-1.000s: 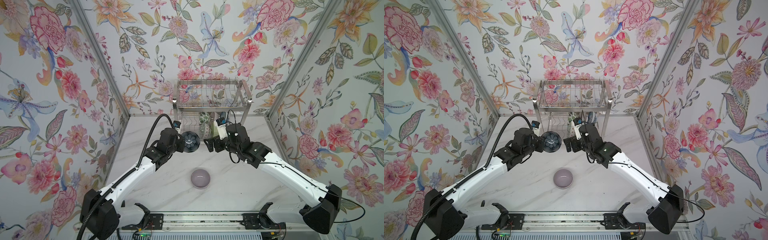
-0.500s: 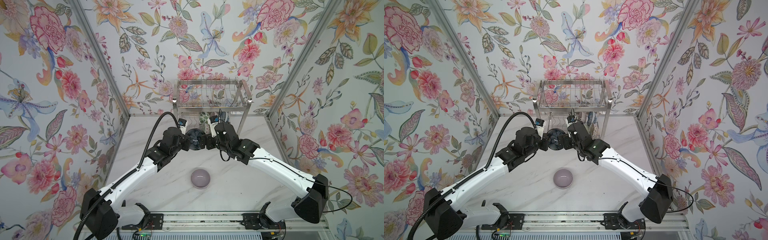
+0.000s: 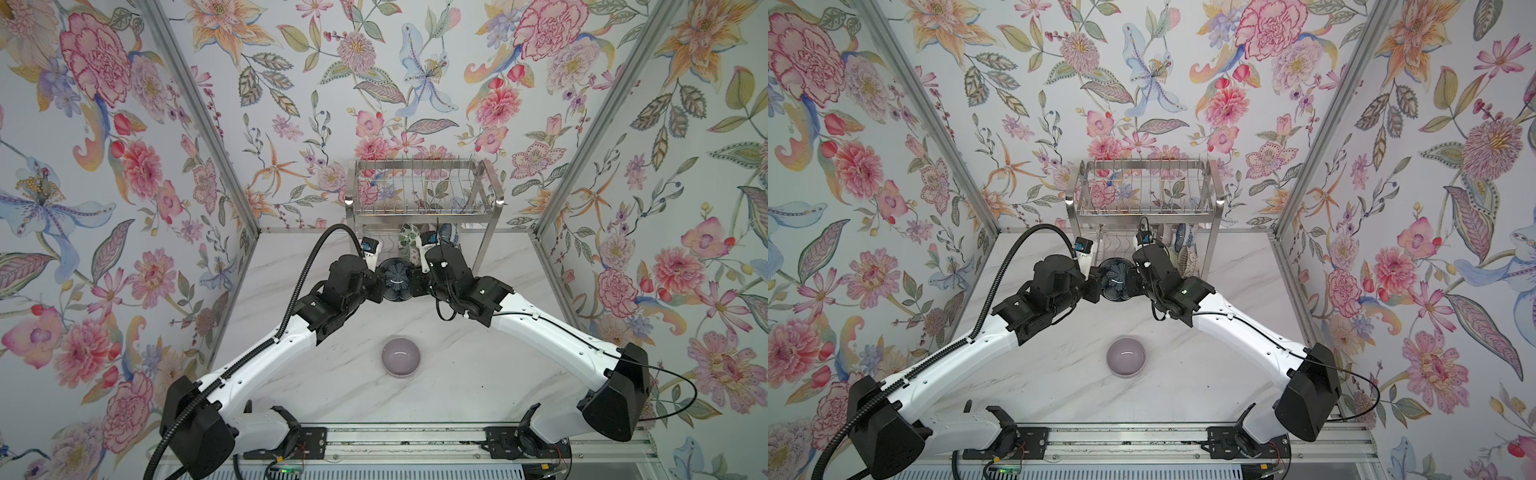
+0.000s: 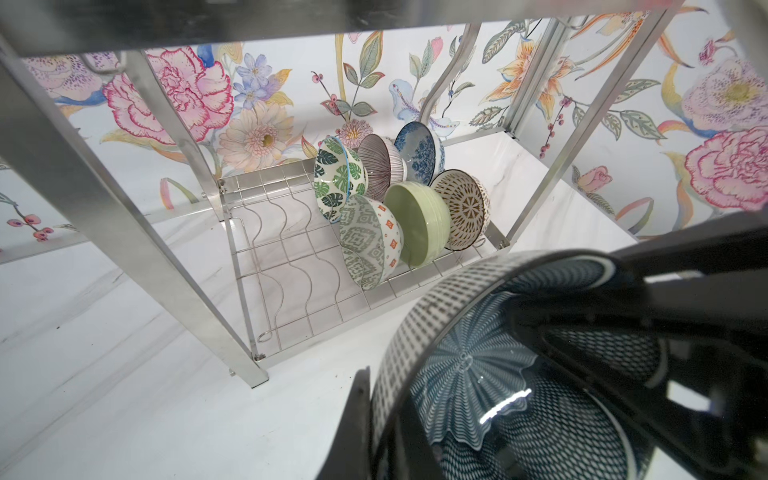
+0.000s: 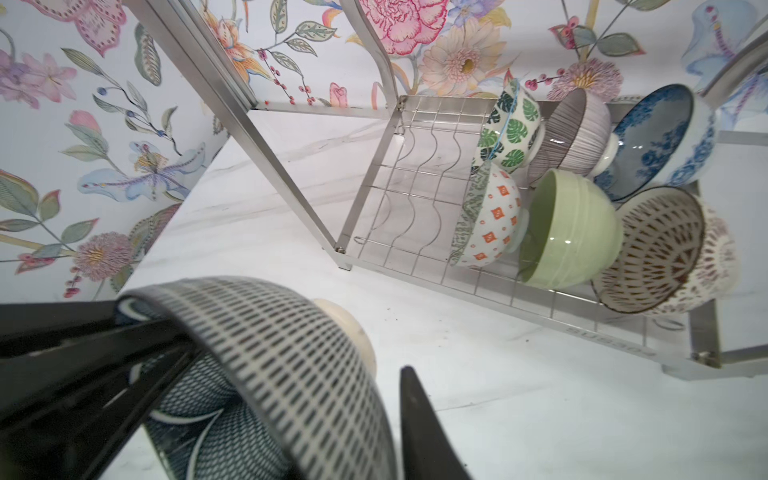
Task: Load the bowls into the dish rack
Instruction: 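Close the right gripper on the dark bowl rim and open the left gripper, then carry the dark patterned bowl into the rack with the right gripper while the left retracts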
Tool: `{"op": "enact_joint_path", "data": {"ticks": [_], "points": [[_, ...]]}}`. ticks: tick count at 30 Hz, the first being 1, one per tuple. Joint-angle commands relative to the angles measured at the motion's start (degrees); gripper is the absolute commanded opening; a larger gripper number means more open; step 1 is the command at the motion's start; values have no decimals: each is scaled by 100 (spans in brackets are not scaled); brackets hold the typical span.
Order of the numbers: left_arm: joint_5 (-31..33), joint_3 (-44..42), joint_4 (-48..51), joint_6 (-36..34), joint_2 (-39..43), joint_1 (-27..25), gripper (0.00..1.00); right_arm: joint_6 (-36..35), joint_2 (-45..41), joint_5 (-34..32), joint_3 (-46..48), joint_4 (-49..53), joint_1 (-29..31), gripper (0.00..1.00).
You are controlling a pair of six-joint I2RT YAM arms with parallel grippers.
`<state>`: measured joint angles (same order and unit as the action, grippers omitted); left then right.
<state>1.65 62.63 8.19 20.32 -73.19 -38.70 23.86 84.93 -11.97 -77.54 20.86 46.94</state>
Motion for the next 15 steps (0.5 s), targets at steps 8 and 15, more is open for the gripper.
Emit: {"op": "enact_joint_path", "data": {"ticks": [8, 15], "points": [[21, 296, 126, 123, 297, -41, 0, 144, -70, -106, -255, 119, -91, 0], [449, 292, 820, 135, 703, 148, 99, -111, -80, -442, -459, 572, -117, 0]]}}
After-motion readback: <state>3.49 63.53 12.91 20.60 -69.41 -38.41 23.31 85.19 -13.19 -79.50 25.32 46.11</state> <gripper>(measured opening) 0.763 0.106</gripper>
